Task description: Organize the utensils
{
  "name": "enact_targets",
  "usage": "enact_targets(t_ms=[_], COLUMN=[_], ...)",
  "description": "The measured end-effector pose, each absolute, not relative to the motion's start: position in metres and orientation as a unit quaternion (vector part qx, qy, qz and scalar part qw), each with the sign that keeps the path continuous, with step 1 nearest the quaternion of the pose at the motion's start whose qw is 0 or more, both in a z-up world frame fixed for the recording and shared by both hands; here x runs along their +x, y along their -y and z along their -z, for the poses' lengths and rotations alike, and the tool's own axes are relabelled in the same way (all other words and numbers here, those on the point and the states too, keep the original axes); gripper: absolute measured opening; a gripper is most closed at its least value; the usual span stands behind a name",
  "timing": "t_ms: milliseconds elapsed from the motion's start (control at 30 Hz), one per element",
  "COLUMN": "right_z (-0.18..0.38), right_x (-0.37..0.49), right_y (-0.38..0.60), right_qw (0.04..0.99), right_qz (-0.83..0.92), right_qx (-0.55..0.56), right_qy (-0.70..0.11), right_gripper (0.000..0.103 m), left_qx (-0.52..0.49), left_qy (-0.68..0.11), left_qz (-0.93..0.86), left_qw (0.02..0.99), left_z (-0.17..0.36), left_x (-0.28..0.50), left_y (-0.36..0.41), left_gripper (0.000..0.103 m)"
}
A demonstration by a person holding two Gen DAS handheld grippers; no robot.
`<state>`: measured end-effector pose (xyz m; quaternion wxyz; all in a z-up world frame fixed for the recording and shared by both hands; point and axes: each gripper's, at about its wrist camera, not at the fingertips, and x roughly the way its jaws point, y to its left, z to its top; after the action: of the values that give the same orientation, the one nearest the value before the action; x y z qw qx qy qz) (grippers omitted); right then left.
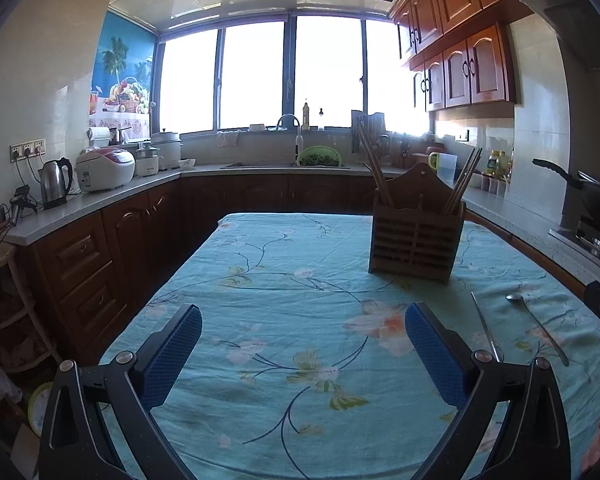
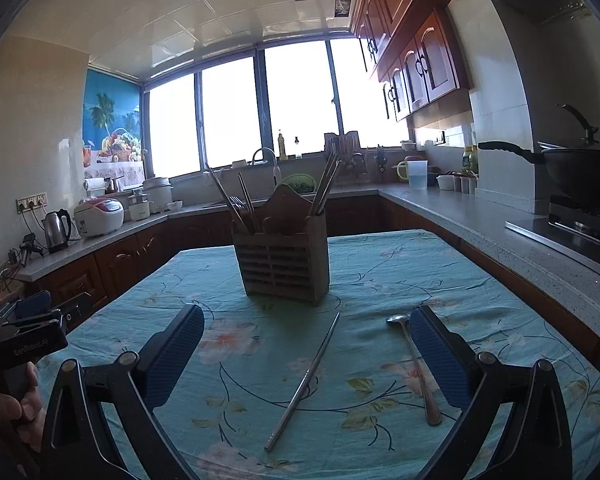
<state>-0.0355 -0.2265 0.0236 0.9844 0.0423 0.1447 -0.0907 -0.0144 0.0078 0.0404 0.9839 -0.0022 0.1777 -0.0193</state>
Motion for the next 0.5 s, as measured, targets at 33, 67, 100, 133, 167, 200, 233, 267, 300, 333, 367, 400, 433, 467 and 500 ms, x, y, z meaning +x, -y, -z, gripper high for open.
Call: enact_targets(t_ms=[33, 67, 100, 133, 167, 200, 233, 267, 300, 333, 367, 400, 433, 467, 500], right_z=[-0.022, -0.022, -0.02, -0.019, -0.018, -0.016, -0.014, -0.012, -0.011, -0.01, -0.009, -0.008, -0.008, -0.009, -0.009], right_x=[-0.038, -0.041, -0.043, -0.046, -0.048, -0.05, -0.052, -0.053, -0.055, -0.057, -0.06, -0.061, -0.062, -0.062, -0.065], right_y=[0.226, 0.226, 0.226, 0.227, 0.227, 0.227, 0.228, 0.229, 0.23, 0.231, 0.232, 0.233, 0.234, 0.236, 0.236], right_qw=[0.985, 0.985, 0.984, 0.985, 0.985, 0.984, 0.984, 0.983, 0.983, 0.983, 0.983, 0.982, 0.982, 0.982, 0.982], right_qz=[0.093, 0.095, 0.097, 0.098, 0.098, 0.1, 0.103, 0.105, 0.107, 0.11, 0.112, 0.114, 0.115, 0.117, 0.118], right_qx=[0.039, 0.037, 0.036, 0.037, 0.037, 0.036, 0.035, 0.035, 0.035, 0.035, 0.035, 0.037, 0.039, 0.041, 0.041], right_qy=[-0.143, -0.143, -0.142, -0.14, -0.139, -0.141, -0.144, -0.145, -0.145, -0.145, -0.144, -0.144, -0.145, -0.145, -0.141], right_gripper=[0.103, 0.103, 0.103, 0.103, 0.103, 0.103, 0.103, 0.103, 0.103, 0.103, 0.103, 0.103, 0.103, 0.103, 0.103], left_qx=[0.0, 0.0, -0.001, -0.001, 0.0, 0.004, 0.008, 0.01, 0.012, 0.013, 0.014, 0.015, 0.016, 0.017, 0.018], left_qy=[-0.179, -0.18, -0.181, -0.181, -0.18, -0.181, -0.183, -0.183, -0.182, -0.182, -0.18, -0.178, -0.181, -0.183, -0.184], left_qz=[0.017, 0.017, 0.017, 0.018, 0.019, 0.02, 0.02, 0.019, 0.019, 0.02, 0.019, 0.017, 0.016, 0.018, 0.017], left_qw=[0.984, 0.983, 0.983, 0.983, 0.984, 0.983, 0.983, 0.983, 0.983, 0.983, 0.983, 0.984, 0.983, 0.983, 0.983], left_z=[-0.04, -0.039, -0.038, -0.039, -0.038, -0.038, -0.037, -0.036, -0.034, -0.034, -0.034, -0.031, -0.03, -0.029, -0.028], left_x=[-0.011, -0.013, -0.015, -0.014, -0.018, -0.014, -0.014, -0.017, -0.017, -0.018, -0.021, -0.02, -0.021, -0.021, -0.021], left_y=[-0.005, -0.005, -0.005, -0.006, -0.006, -0.005, -0.004, -0.003, -0.004, -0.004, -0.004, -0.005, -0.005, -0.006, -0.006], left_gripper=[0.102, 0.102, 0.102, 0.102, 0.102, 0.102, 0.102, 0.102, 0.102, 0.102, 0.102, 0.102, 0.102, 0.102, 0.102])
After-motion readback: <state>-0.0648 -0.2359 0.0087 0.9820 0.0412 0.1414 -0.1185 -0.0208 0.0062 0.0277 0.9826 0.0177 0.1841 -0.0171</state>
